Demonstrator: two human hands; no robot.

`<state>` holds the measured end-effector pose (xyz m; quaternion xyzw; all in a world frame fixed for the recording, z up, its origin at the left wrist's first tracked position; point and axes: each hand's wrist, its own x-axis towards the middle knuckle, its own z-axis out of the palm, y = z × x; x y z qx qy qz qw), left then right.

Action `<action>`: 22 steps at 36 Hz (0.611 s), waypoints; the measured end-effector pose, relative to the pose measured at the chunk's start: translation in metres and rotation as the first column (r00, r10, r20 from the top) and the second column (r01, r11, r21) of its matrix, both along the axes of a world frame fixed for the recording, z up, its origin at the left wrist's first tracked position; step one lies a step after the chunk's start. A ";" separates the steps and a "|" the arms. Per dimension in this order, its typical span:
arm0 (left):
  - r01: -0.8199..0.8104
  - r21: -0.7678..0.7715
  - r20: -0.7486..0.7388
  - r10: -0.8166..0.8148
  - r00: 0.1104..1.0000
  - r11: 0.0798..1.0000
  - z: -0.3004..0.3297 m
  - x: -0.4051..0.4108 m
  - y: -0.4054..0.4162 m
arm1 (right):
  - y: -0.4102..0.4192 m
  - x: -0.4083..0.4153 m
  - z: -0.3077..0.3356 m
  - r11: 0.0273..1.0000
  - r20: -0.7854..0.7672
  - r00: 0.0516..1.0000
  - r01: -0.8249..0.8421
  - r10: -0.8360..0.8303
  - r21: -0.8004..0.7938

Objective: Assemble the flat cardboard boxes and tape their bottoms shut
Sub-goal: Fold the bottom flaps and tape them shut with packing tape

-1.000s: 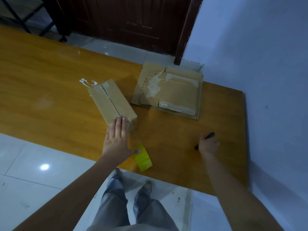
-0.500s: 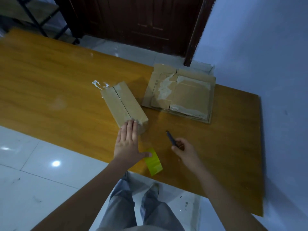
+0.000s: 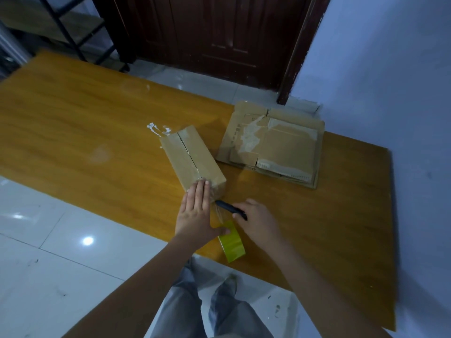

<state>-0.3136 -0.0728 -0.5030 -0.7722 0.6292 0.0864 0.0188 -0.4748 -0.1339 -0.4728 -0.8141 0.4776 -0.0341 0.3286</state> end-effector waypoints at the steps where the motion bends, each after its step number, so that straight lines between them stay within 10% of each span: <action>1: 0.002 0.000 0.000 -0.002 1.000 1.000 0.000 0.000 0.000 | 0.000 0.001 0.001 1.000 -0.017 1.000 -0.002 0.002 -0.019; 22: 0.002 -0.010 0.010 -0.002 1.000 1.000 -0.001 0.000 -0.002 | -0.002 -0.093 -0.073 0.820 -0.313 0.775 0.572 -0.549 -0.024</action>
